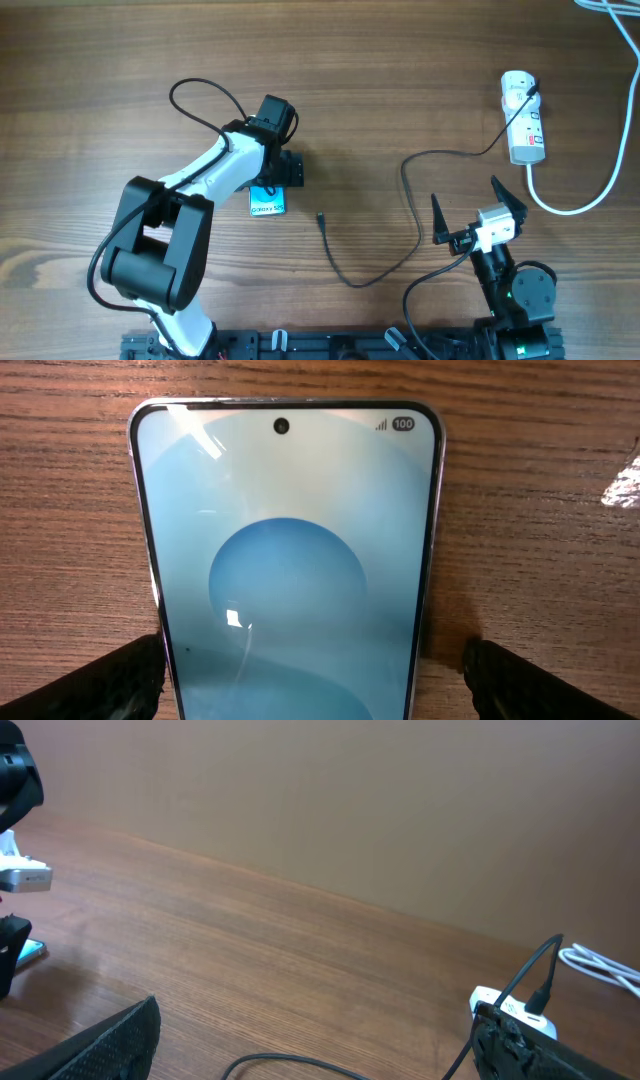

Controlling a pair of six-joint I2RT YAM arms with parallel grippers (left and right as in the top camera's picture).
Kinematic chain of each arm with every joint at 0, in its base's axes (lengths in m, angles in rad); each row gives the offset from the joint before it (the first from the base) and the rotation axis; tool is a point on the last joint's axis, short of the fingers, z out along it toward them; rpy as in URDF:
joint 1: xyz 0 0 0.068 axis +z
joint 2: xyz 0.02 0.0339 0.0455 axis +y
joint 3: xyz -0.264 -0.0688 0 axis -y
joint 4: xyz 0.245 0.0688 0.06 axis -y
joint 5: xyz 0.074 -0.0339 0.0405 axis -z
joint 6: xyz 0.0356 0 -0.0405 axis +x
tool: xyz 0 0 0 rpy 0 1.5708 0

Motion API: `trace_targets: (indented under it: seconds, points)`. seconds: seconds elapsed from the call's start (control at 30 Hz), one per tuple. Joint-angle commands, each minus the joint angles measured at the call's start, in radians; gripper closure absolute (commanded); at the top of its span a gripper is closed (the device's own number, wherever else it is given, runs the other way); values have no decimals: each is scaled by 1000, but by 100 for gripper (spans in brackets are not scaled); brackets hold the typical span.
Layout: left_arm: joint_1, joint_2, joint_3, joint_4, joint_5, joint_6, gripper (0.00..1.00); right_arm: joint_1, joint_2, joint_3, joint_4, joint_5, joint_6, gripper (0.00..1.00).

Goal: Plug charger to phone and switch on socket
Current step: 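Close the left gripper on the phone's bottom edge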

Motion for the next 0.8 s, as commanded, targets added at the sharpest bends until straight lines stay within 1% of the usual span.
trace_targets:
  seconds: [0.0,0.03,0.1,0.13,0.2,0.23,0.3,0.37,0.47,0.57,0.63,0.73,0.77]
  points:
    - [2,28,-9,-5,-66,-42,0,6,-4,-1,5,10,12,0]
    - [6,28,-9,-5,-62,-42,0,6,-4,-1,5,10,12,0]
    - [14,28,-9,-6,-63,-41,7,6,-4,-1,4,10,12,0]
    - [14,28,-9,-6,-63,-41,7,6,-4,-1,5,10,12,0]
    - [14,28,-9,-6,-62,-41,12,6,-4,-1,5,10,12,0]
    - [14,28,-9,-7,-62,-40,13,6,-4,-1,5,10,12,0]
    - [14,28,-9,-6,-12,-2,12,6,-4,-1,5,10,12,0]
    - [14,28,-9,-6,-10,7,12,6,-4,-1,5,10,12,0]
    - [24,28,-9,-8,-10,7,14,6,-4,-1,5,10,12,0]
    - [52,28,-9,-11,0,8,13,6,-4,-1,5,10,13,0]
    - [60,28,-11,-10,38,8,12,6,-4,-1,5,10,13,0]
    - [56,28,-13,-9,43,8,12,6,-4,-1,4,10,13,0]
    - [56,28,-13,-9,43,7,14,6,-4,-1,5,10,12,0]
